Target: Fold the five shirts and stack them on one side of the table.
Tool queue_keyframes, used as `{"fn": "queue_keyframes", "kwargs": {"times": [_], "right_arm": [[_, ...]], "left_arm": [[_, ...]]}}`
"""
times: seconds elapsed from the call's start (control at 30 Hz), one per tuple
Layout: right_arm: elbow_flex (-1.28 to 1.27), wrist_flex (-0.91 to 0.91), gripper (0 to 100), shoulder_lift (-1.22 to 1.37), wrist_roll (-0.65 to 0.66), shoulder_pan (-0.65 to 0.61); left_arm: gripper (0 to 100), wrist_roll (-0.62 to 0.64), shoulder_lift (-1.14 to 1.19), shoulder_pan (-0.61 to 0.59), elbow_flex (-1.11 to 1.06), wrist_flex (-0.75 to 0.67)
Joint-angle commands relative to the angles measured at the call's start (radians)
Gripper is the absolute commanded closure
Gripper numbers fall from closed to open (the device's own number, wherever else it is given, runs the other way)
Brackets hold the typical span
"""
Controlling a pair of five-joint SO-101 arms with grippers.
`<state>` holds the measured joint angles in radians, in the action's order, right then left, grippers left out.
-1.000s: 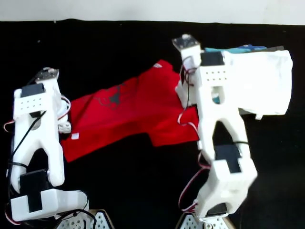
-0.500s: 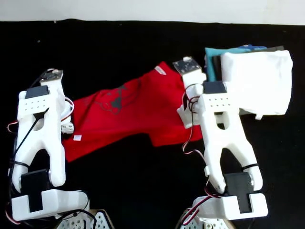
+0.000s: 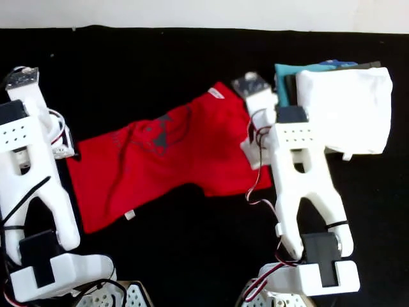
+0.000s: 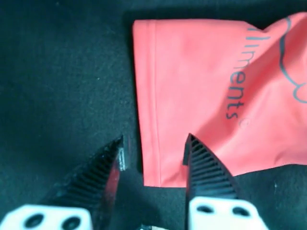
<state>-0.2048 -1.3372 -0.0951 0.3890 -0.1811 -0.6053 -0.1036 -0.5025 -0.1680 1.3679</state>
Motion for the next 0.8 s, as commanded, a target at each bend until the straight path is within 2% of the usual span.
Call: {"fn": "queue_keyframes", "kwargs": {"times": [0.0, 0.03, 0.17, 0.3, 0.57, 0.77], "right_arm": [[0.159, 0.005, 87.3, -0.036, 0.005, -0.004], [0.182, 0.021, 88.2, -0.033, 0.005, -0.024], [0.237, 0.085, 96.3, 0.054, 0.005, -0.12], [0.389, 0.133, 96.7, 0.236, 0.005, -0.18], [0.889, 0.2, 96.7, 0.731, 0.005, -0.185], [1.305, 0.2, 96.7, 1.04, 0.005, -0.185]], "left_arm": [[93, -0.008, 0.044, 0.027, -0.021, -0.081], [99, -0.006, 0.077, 0.041, -0.033, -0.103], [99, 0.018, 0.228, 0.077, -0.019, -0.163], [99, 0.071, 0.371, 0.073, 0.076, -0.199], [99, 0.16, 0.636, 0.033, 0.383, -0.192], [99, 0.172, 0.825, 0.005, 0.618, -0.158]]}}
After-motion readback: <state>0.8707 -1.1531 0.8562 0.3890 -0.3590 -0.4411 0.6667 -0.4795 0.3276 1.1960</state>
